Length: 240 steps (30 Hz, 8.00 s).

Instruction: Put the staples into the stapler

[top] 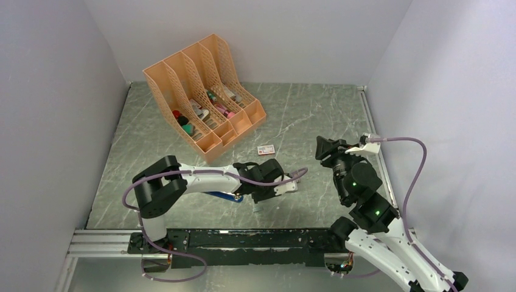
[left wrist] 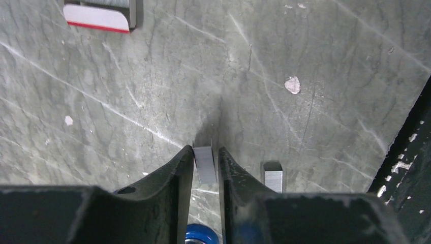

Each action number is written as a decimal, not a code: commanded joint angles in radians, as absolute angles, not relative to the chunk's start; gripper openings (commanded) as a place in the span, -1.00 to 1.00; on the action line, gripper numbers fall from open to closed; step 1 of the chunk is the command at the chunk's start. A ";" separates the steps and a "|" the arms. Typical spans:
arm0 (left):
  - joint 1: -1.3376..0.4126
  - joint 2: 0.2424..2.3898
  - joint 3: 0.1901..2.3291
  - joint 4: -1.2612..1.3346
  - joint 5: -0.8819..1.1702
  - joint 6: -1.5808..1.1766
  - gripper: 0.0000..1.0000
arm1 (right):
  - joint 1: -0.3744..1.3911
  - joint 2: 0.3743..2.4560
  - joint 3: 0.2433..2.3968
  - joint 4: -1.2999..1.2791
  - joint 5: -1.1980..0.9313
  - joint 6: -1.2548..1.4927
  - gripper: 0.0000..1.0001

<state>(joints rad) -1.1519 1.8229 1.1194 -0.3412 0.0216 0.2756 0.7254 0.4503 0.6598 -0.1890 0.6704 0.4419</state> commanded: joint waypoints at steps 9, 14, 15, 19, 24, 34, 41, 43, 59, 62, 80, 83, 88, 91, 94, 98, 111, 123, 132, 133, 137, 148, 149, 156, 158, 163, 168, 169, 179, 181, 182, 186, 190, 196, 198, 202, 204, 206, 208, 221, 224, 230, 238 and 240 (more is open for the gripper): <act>-1.160 1.757 1.100 -0.351 -0.050 0.253 0.02 | 0.721 0.478 0.643 -0.197 0.667 0.453 -0.05; -1.068 1.573 1.045 -0.255 0.018 0.181 0.24 | 0.721 0.517 0.648 -0.204 0.678 0.438 0.00; -1.028 1.532 1.030 -0.236 0.057 0.158 0.25 | 0.721 0.529 0.651 -0.210 0.689 0.442 0.02; -0.845 1.352 0.956 -0.160 0.162 0.056 0.34 | 0.722 0.567 0.602 -0.143 0.685 0.392 0.08; -0.612 1.202 0.920 -0.148 0.266 -0.056 0.43 | 0.721 0.726 0.630 -0.112 0.368 0.244 0.18; -0.282 1.071 0.876 -0.199 0.369 -0.176 0.61 | 0.723 1.153 0.820 -0.156 -0.352 -0.158 0.84; -0.206 1.005 0.811 -0.163 0.351 -0.177 0.72 | 0.730 1.105 0.669 -0.009 -0.406 -0.440 0.82; -0.204 1.014 0.809 -0.161 0.344 -0.172 0.71 | 0.732 1.115 0.658 -0.022 -0.430 -0.493 0.82; -0.186 1.038 0.814 -0.193 0.276 -0.114 0.66 | 0.796 1.227 0.587 -0.246 -0.566 -0.806 0.43; -0.186 1.038 0.810 -0.198 0.264 -0.111 0.65 | 0.794 1.265 0.599 -0.253 -0.575 -0.840 0.39; -0.186 1.053 0.809 -0.189 0.260 -0.101 0.63 | 0.703 1.501 0.715 -0.283 -0.649 -0.973 0.11; -0.186 1.058 0.810 -0.188 0.261 -0.100 0.63 | 0.697 1.500 0.707 -0.272 -0.633 -0.972 0.07; -0.186 1.064 0.814 -0.185 0.267 -0.100 0.61 | 0.699 1.506 0.704 -0.296 -0.605 -0.974 -0.01; -0.186 1.067 0.814 -0.183 0.268 -0.100 0.59 | 0.701 1.504 0.697 -0.295 -0.597 -0.968 -0.05; -0.186 1.070 0.816 -0.183 0.270 -0.100 0.59 | 0.706 1.518 0.712 -0.313 -0.598 -0.963 -0.08; -0.186 1.070 0.816 -0.185 0.268 -0.099 0.58 | 0.718 1.550 0.735 -0.334 -0.587 -0.959 -0.11; -0.186 1.062 0.816 -0.185 0.264 -0.097 0.57 | 0.726 1.572 0.751 -0.360 -0.588 -0.930 -0.30; -0.186 1.060 0.815 -0.186 0.264 -0.100 0.56 | 0.747 1.566 0.793 -0.297 -0.564 -0.628 -0.87; -0.186 1.056 0.816 -0.186 0.262 -0.100 0.56 | 0.877 1.535 0.771 -0.166 -0.219 -0.265 -0.80; -0.186 1.056 0.815 -0.184 0.264 -0.100 0.56 | 0.889 1.542 0.785 -0.185 -0.183 -0.231 -0.77; -0.186 1.052 0.815 -0.184 0.263 -0.100 0.56 | 0.901 1.533 0.789 -0.175 -0.109 -0.090 -0.67; -0.186 1.047 0.813 -0.184 0.267 -0.102 0.56 | 0.918 1.468 0.665 0.001 0.144 0.223 -0.40; -0.186 1.045 0.812 -0.185 0.268 -0.103 0.55 | 0.919 1.476 0.663 0.007 0.147 0.213 -0.40; -0.186 1.046 0.813 -0.183 0.270 -0.102 0.55 | 0.945 1.407 0.572 0.180 0.221 0.184 -0.20; -0.186 1.046 0.814 -0.183 0.268 -0.102 0.55 | 0.950 1.344 0.485 0.302 0.248 0.196 0.03; -0.186 1.042 0.810 -0.184 0.275 -0.104 0.55 | 0.949 1.292 0.340 0.575 0.227 0.211 0.98; -0.186 1.037 0.811 -0.186 0.272 -0.105 0.55 | 0.958 1.265 0.356 0.587 0.235 0.239 1.00; -0.186 1.038 0.810 -0.185 0.273 -0.105 0.55 | 0.959 1.241 0.375 0.549 0.254 0.247 1.00; -0.160 1.037 0.810 -0.178 0.303 -0.115 0.52 | 0.958 1.133 0.366 0.470 0.286 0.199 1.00; -0.153 1.034 0.810 -0.176 0.309 -0.117 0.52 | 0.957 1.121 0.331 0.514 0.270 0.237 1.00; -0.150 1.034 0.808 -0.176 0.309 -0.118 0.52 | 0.957 1.129 0.321 0.531 0.255 0.238 0.99; -0.142 1.034 0.805 -0.177 0.322 -0.119 0.51 | 0.966 1.197 0.287 0.596 0.293 0.209 0.99; -0.140 1.034 0.801 -0.179 0.324 -0.119 0.50 | 0.966 1.266 0.257 0.680 0.300 0.149 0.91; -0.138 1.035 0.803 -0.182 0.326 -0.112 0.49 | 0.969 1.335 0.241 0.706 0.216 0.117 0.56; -0.137 1.037 0.803 -0.184 0.327 -0.112 0.48 | 0.975 1.364 0.235 0.724 0.203 0.099 0.49; -0.138 1.038 0.803 -0.183 0.327 -0.111 0.48 | 0.992 1.413 0.205 0.818 0.204 0.065 0.42; -0.138 1.038 0.803 -0.184 0.325 -0.109 0.48 | 0.994 1.432 0.196 0.847 0.208 0.067 0.36; -0.138 1.039 0.805 -0.187 0.321 -0.109 0.48 | 0.994 1.448 0.192 0.865 0.214 0.069 0.29; -0.138 1.039 0.804 -0.187 0.321 -0.109 0.48 | 0.994 1.458 0.185 0.886 0.224 0.070 0.22; -0.138 1.045 0.805 -0.187 0.328 -0.108 0.48 | 0.996 1.502 0.172 0.917 0.241 0.092 -0.05; -0.138 1.046 0.804 -0.185 0.327 -0.107 0.47 | 0.996 1.517 0.170 0.925 0.245 0.097 -0.12; -0.138 1.046 0.804 -0.184 0.328 -0.106 0.47 | 1.003 1.534 0.173 0.911 0.251 0.100 -0.20; -0.138 1.046 0.803 -0.183 0.325 -0.108 0.47 | 1.018 1.565 0.187 0.904 0.240 0.087 -0.34; -0.138 1.046 0.802 -0.181 0.327 -0.108 0.47 | 1.022 1.569 0.193 0.897 0.237 0.083 -0.38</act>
